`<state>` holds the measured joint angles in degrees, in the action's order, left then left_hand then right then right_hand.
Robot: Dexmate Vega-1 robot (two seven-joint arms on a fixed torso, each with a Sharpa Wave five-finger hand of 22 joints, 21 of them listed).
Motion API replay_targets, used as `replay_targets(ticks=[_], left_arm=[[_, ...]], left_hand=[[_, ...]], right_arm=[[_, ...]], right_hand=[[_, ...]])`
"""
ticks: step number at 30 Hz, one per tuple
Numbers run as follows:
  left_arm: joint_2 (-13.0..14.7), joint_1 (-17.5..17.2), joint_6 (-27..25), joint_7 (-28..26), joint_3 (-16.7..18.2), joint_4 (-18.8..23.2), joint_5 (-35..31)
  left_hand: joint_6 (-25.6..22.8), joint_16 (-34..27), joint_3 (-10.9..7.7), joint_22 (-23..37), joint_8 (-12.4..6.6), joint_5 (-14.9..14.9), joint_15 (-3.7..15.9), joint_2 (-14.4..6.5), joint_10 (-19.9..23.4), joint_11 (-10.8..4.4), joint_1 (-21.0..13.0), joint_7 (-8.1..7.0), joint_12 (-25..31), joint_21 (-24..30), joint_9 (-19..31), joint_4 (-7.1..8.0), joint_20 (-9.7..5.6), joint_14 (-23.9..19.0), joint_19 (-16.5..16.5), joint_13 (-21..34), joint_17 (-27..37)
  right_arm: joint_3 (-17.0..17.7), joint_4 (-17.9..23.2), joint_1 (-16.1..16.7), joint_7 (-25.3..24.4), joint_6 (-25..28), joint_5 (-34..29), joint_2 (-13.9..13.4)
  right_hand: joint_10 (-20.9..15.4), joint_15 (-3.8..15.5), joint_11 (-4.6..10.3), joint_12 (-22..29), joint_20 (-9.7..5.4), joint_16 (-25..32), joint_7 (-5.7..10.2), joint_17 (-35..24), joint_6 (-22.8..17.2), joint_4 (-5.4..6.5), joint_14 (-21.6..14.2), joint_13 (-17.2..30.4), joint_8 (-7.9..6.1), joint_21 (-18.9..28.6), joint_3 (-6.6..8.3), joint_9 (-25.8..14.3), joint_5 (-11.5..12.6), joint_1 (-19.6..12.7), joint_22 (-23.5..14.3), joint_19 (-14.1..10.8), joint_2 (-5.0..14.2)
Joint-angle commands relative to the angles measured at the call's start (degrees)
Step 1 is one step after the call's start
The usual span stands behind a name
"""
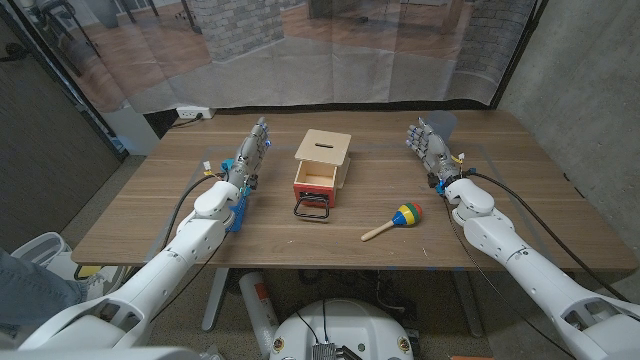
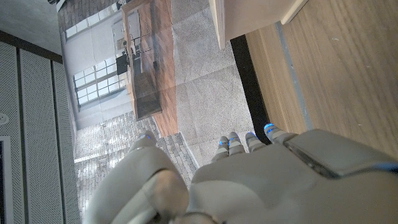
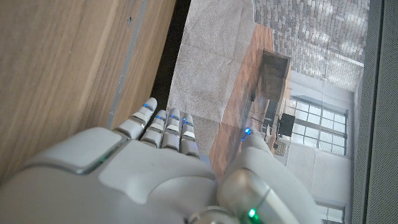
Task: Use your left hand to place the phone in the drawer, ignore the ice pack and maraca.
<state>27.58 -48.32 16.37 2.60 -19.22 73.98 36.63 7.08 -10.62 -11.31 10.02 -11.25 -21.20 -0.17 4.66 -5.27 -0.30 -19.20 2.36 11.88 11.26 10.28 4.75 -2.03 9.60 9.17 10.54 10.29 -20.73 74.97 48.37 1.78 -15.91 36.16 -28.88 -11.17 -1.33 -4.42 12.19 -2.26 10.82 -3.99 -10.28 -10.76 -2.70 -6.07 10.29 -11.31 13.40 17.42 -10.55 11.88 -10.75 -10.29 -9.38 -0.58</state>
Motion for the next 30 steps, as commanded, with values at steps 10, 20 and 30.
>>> replay_targets(ticks=[10, 20, 30], left_arm=[[-5.4, -2.7, -4.4, 4.2, 7.6, 1.8, -7.0], [-5.0, -4.9, -5.7, 3.9, 10.1, 5.0, -9.3], [-3.4, -7.1, -7.9, 3.0, 12.2, 9.3, -11.0]], left_hand=[[-0.4, -0.5, -0.62, 0.3, -0.46, -0.4, -0.09, -0.8, 0.7, -0.03, -1.1, 0.13, 0.4, 0.5, 0.3, -0.15, -3.68, -0.4, -0.3, 0.1, 0.1], [-1.2, -0.4, -1.00, 0.3, -0.69, -0.3, -0.10, -1.6, 1.0, -0.19, -1.7, -0.05, 0.4, 0.5, 0.3, -0.31, -3.30, -0.6, -0.5, 0.1, 0.1], [-1.6, -0.4, -1.23, 0.3, -0.74, -0.3, 0.03, -2.2, 1.2, -0.73, -2.2, -0.28, 0.4, 0.5, 0.3, -0.46, -2.92, -0.9, -0.5, 0.1, 0.1]], right_arm=[[5.5, 2.0, 2.9, 2.4, 1.4, -3.4, 3.0], [6.7, 2.2, 3.5, 1.8, 1.0, -4.6, 4.0], [7.1, 1.6, 2.8, 2.7, 1.2, -4.9, 4.6]], right_hand=[[-0.7, 0.13, 0.03, 0.3, -1.70, 0.2, 0.22, -0.3, -0.6, -0.07, -0.6, 0.3, -0.29, 0.2, 0.38, -0.3, 0.4, -0.4, -0.2, -0.5, 0.11], [-1.3, 0.50, 1.11, 0.5, -1.78, 0.0, 1.06, -0.3, -1.1, -0.30, -0.3, 0.3, -0.37, -0.1, 0.41, -0.3, 0.3, -0.6, -0.2, -0.5, 0.28], [-1.3, 0.52, 1.70, 0.4, -1.42, 0.3, 1.64, -0.2, -1.1, -0.65, -1.7, 0.3, -0.22, 0.0, 0.48, -0.3, 0.3, -1.0, -0.2, -1.5, 0.55]])
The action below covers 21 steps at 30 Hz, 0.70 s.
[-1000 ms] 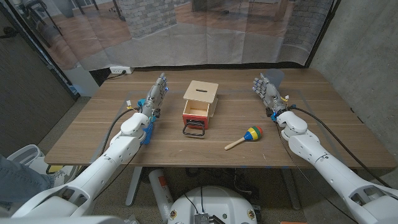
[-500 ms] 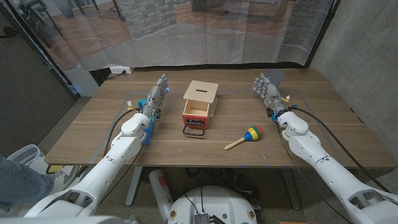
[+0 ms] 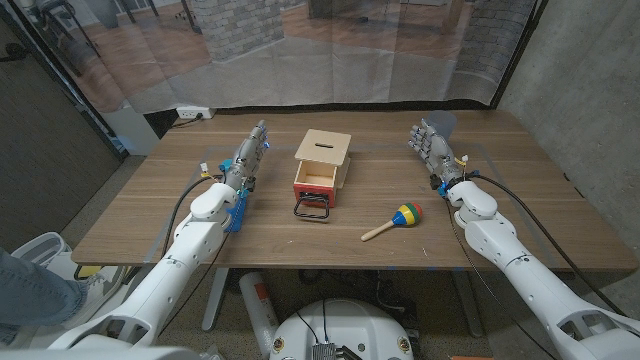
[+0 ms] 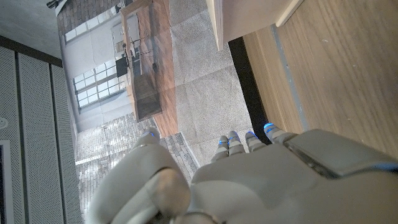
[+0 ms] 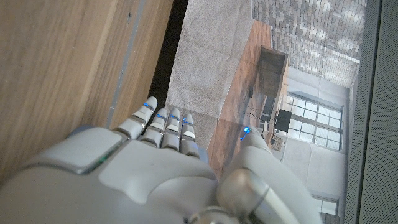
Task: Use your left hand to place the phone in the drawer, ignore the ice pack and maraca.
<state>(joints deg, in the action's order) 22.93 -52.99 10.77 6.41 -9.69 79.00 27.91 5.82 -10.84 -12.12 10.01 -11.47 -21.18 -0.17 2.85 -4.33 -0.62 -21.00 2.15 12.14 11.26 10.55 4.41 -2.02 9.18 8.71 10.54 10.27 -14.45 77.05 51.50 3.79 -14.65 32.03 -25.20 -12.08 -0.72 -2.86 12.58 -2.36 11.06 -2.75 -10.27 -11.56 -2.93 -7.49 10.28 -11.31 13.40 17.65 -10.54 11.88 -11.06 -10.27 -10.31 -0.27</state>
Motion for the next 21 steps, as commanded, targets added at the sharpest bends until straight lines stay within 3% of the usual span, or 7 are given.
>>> replay_targets(ticks=[1, 10, 13, 21], left_arm=[[1.3, -2.6, -2.5, -0.8, 2.9, 4.6, -2.3], [2.6, -3.6, -3.0, -0.6, 4.7, 6.5, -3.0], [3.2, -3.9, -3.7, -0.9, 5.2, 7.0, -3.4], [3.8, -4.6, -4.4, -0.9, 6.2, 7.3, -3.8]], left_hand=[[-0.3, -0.2, -0.45, 0.3, -0.51, -0.3, 0.04, -0.4, 0.3, -0.38, -0.5, -0.08, 0.2, 0.5, 0.1, -0.14, -2.88, -0.6, 0.0, 0.1, 0.1], [-0.8, -0.3, -0.62, 0.3, -0.57, -0.2, 0.18, -0.8, 0.6, -0.40, -1.0, -0.20, 0.2, 0.4, 0.1, -0.33, -2.72, -0.9, 0.0, 0.1, 0.1], [-0.8, -0.2, -0.65, 0.3, -0.56, -0.2, 0.32, -0.9, 0.7, -0.53, -1.1, -0.24, 0.2, 0.4, 0.1, -0.39, -2.65, -0.9, 0.1, 0.1, 0.1], [-1.1, -0.2, -0.68, 0.3, -0.59, -0.1, 0.33, -1.0, 0.7, -0.64, -1.4, -0.46, 0.1, 0.4, 0.1, -0.54, -2.47, -1.0, 0.2, 0.1, 0.1]], right_arm=[[0.8, -0.6, -0.5, 0.9, 0.0, -0.7, 1.0], [0.8, -1.8, -1.1, 0.6, -0.4, -1.3, 2.0], [0.8, -2.0, -1.4, 0.5, -0.4, -1.6, 2.2], [1.0, -2.9, -2.4, 0.7, -0.3, -1.9, 2.6]], right_hand=[[-0.4, 0.00, 0.14, 0.0, -1.33, 0.1, 0.39, -0.2, -0.3, -0.44, -0.2, 0.3, -0.23, -0.1, 0.25, -0.3, 0.3, -0.7, -0.2, -0.6, 0.24], [-0.4, 0.08, 0.29, 0.0, -1.25, -0.1, 0.61, -0.2, -0.5, -0.53, -0.1, 0.3, -0.23, -0.3, 0.23, -0.3, 0.2, -0.8, -0.3, -0.4, 0.29], [-0.5, 1.05, 0.63, -0.1, -1.41, 0.5, 1.29, -0.2, -0.9, -0.68, -1.9, 0.3, -0.32, -0.1, 0.21, -0.3, 0.2, -0.9, -0.3, -1.4, 0.40], [-0.5, 1.36, 1.24, -0.2, -1.00, 1.1, 1.78, -0.3, -1.0, -0.85, -4.5, 0.3, -0.23, 0.3, 0.18, -0.3, 0.1, -1.0, -0.3, -3.1, 0.55]])
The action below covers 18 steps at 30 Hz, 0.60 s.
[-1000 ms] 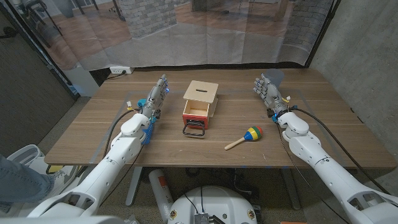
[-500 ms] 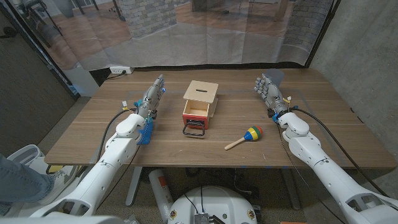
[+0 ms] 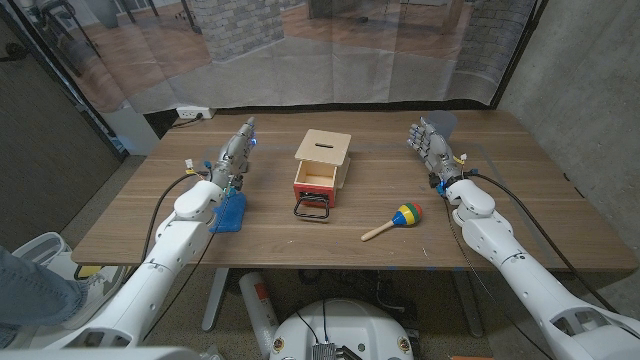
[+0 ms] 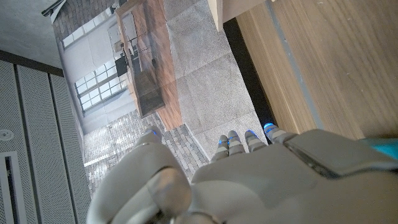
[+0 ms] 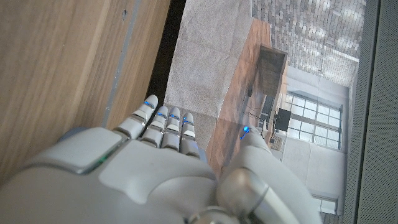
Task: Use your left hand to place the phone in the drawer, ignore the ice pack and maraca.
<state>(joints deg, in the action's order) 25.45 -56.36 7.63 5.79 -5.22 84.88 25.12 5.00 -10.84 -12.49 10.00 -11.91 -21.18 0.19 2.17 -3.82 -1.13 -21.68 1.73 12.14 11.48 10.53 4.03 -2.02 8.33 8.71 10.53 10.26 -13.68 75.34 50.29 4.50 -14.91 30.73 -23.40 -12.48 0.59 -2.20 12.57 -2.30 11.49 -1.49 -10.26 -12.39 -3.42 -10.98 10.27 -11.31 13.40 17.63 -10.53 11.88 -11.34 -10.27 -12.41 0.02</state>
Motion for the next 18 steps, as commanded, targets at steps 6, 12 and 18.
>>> replay_targets(ticks=[6, 12, 18], left_arm=[[2.2, -2.2, -1.7, -0.6, 2.4, 2.5, -1.7], [3.0, -3.1, -2.2, -0.9, 3.4, 3.7, -2.1], [3.3, -3.6, -2.7, -0.9, 3.8, 4.1, -2.2]], left_hand=[[-0.4, -0.2, -0.33, 0.3, -0.14, 0.0, -0.03, -0.4, 0.3, -0.04, -0.9, -0.11, 0.1, 0.1, 0.1, -0.28, -2.34, -0.2, 0.2, 0.1, 0.1], [-0.6, -0.1, -0.36, 0.3, -0.16, 0.0, 0.03, -0.4, 0.4, -0.22, -1.2, -0.20, 0.1, 0.1, 0.1, -0.44, -2.26, -0.3, 0.3, 0.1, 0.1], [-0.8, -0.1, -0.37, 0.3, -0.13, 0.1, 0.07, -0.5, 0.4, -0.21, -1.5, -0.31, 0.0, 0.0, 0.1, -0.61, -1.97, -0.4, 0.5, 0.1, 0.1]], right_arm=[[0.2, -2.1, -1.8, 0.3, 0.2, -0.6, 1.1], [0.3, -3.0, -2.0, 0.7, 0.2, -0.4, 1.7], [0.3, -3.7, -2.3, 0.9, -0.1, -0.6, 2.2]], right_hand=[[-0.3, -0.21, 0.66, -0.2, -0.75, 0.1, 0.96, -0.3, -0.3, -0.47, -0.3, 0.3, -0.22, -0.2, 0.17, -0.3, 0.0, -0.7, -0.4, -0.1, 0.30], [-0.9, -1.23, 2.10, 0.0, -0.02, -0.6, 2.02, -0.2, -0.3, -0.72, 1.1, 0.3, -0.15, -0.9, 0.11, -0.3, 0.0, -0.9, -0.4, 1.1, 0.31], [-1.1, -2.36, 3.15, 0.0, 1.22, -0.9, 2.79, -0.2, -0.5, -0.86, 1.6, 0.3, -0.16, -1.1, 0.06, -0.4, -0.1, -0.9, -0.4, 1.5, 0.36]])
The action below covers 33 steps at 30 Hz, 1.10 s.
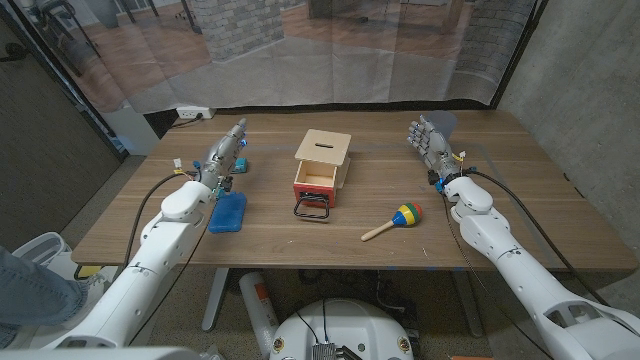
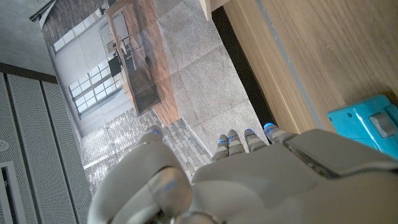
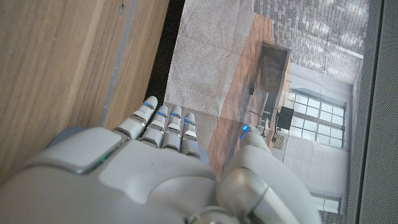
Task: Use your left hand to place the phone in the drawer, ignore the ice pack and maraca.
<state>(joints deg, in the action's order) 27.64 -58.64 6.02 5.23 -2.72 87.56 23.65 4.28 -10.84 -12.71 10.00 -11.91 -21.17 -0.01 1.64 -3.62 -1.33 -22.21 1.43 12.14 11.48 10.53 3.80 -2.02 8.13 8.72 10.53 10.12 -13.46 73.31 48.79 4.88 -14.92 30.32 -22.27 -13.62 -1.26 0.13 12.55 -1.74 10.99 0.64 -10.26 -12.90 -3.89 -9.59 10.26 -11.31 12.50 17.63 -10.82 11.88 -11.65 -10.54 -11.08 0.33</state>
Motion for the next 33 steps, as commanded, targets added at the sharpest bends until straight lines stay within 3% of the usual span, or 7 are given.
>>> replay_targets(ticks=[1, 24, 33], left_arm=[[1.2, -1.4, -1.2, -0.2, 1.4, 1.5, -0.7], [3.1, -3.7, -1.9, -2.0, 4.3, 3.5, -2.7], [4.2, -3.5, -1.7, -4.9, 4.3, 4.3, -7.0]], left_hand=[[0.0, -0.1, -0.15, 0.3, -0.13, 0.1, 0.19, 0.1, 0.2, 0.01, -1.0, -0.02, 0.0, 0.0, 0.1, -0.40, -1.94, -0.2, 0.5, 0.1, 0.2], [-0.4, -0.1, -0.22, 0.3, -0.11, 0.3, -0.42, 0.1, 0.1, 0.25, -1.9, -0.15, -0.1, -0.1, 0.1, -1.00, -1.77, -0.4, 0.6, 0.1, 0.2], [-1.0, 0.0, -0.25, 0.3, -0.23, 0.4, -0.51, 0.1, 0.3, 0.33, -2.4, -0.32, -0.1, -0.1, 0.2, -1.33, -1.76, -0.5, 0.7, 0.1, 0.2]], right_arm=[[0.1, -1.7, -0.9, 0.6, -0.2, -0.1, 1.1], [-0.3, -2.2, -1.6, 0.7, 0.2, -1.1, 1.6], [-0.3, -1.7, -1.4, 0.2, 0.2, -1.3, 1.7]], right_hand=[[0.0, -0.62, 0.94, 0.0, 0.73, -0.4, 0.74, -0.2, 0.0, -0.39, 0.3, 0.3, -0.15, -0.2, 0.05, -0.1, -0.1, -0.6, -0.1, 0.2, 0.06], [0.0, -0.71, 0.84, -0.1, 0.91, -0.2, 1.12, -0.3, 0.1, -0.43, -0.1, 0.3, -0.07, -0.4, -0.05, -0.1, -0.2, -0.5, -0.1, 0.3, 0.22], [0.1, -0.31, 0.54, -0.2, 0.31, -0.4, 0.59, -0.3, -0.1, -0.43, 0.5, 0.3, -0.10, -0.8, -0.13, -0.1, -0.2, -0.4, -0.2, 1.1, 0.31]])
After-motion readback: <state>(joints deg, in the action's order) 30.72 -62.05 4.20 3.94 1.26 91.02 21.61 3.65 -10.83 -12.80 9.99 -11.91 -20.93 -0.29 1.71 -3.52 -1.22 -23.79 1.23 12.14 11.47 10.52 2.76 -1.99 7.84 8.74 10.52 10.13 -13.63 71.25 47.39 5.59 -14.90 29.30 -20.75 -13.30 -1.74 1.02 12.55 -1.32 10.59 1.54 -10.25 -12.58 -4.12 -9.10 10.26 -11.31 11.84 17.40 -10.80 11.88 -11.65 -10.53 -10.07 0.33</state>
